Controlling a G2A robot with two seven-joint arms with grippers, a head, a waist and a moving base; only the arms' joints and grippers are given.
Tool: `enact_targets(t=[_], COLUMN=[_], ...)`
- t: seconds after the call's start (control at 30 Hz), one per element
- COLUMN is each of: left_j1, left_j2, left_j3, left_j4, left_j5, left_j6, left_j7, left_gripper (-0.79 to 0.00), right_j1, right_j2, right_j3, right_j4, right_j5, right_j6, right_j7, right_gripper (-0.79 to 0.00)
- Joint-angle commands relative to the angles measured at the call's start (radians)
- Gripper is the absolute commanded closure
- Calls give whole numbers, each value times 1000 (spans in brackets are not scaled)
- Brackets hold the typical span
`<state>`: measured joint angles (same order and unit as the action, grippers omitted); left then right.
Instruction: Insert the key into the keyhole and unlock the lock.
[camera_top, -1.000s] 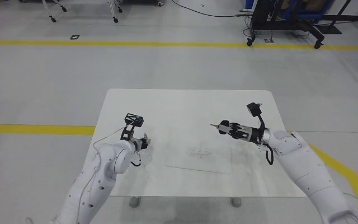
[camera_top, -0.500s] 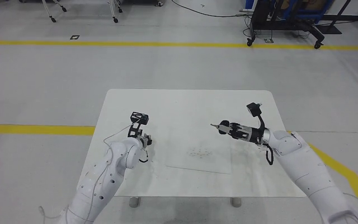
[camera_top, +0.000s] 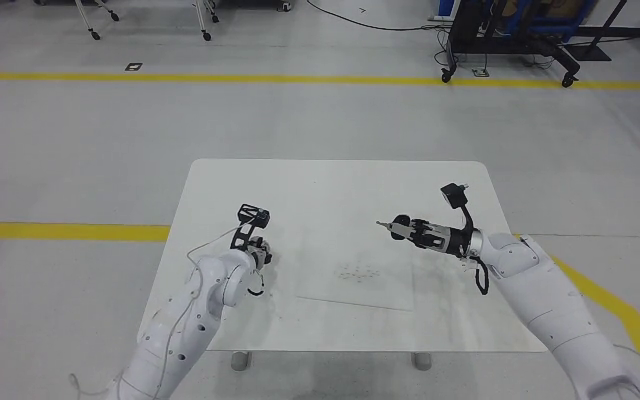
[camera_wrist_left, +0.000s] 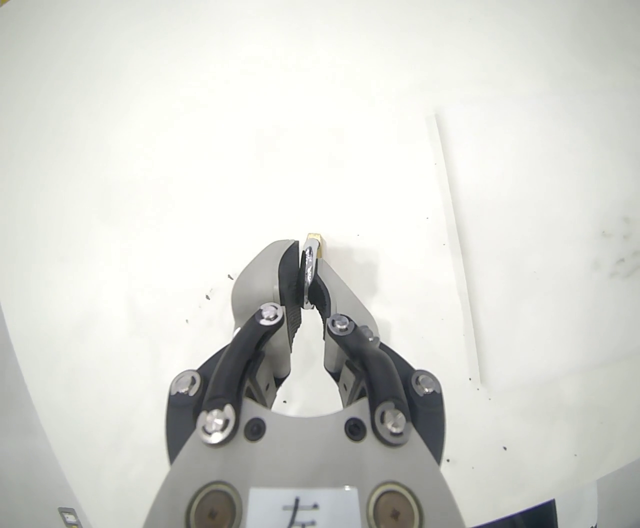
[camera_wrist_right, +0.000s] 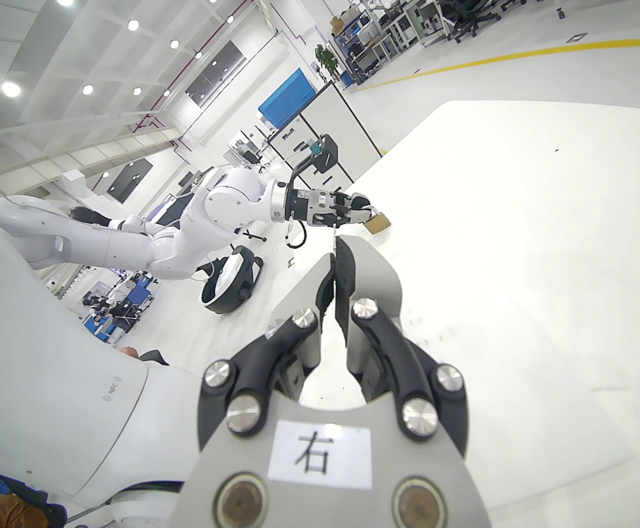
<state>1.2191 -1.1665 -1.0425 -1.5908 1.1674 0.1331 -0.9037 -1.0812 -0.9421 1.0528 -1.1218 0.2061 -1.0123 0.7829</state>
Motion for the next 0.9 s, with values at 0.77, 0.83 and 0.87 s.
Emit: enact_targets(t=[0.77, 0.83, 0.87], left_j1=[13, 9, 8], left_j2=[1, 0, 0], left_j3=[-40, -38, -37], left_j4=[0, 3, 4], left_j5=[-72, -70, -70], left_j6=[-151, -157, -157], left_j7=[5, 1, 0], left_gripper=[0, 0, 0], right_j1=[0, 0, 0], right_j2=[0, 0, 0], right_j3=[0, 0, 0], right_j4=[0, 0, 0], right_j5=[0, 0, 0], right_j6=[0, 0, 0], right_j7=[0, 0, 0], right_gripper=[0, 0, 0])
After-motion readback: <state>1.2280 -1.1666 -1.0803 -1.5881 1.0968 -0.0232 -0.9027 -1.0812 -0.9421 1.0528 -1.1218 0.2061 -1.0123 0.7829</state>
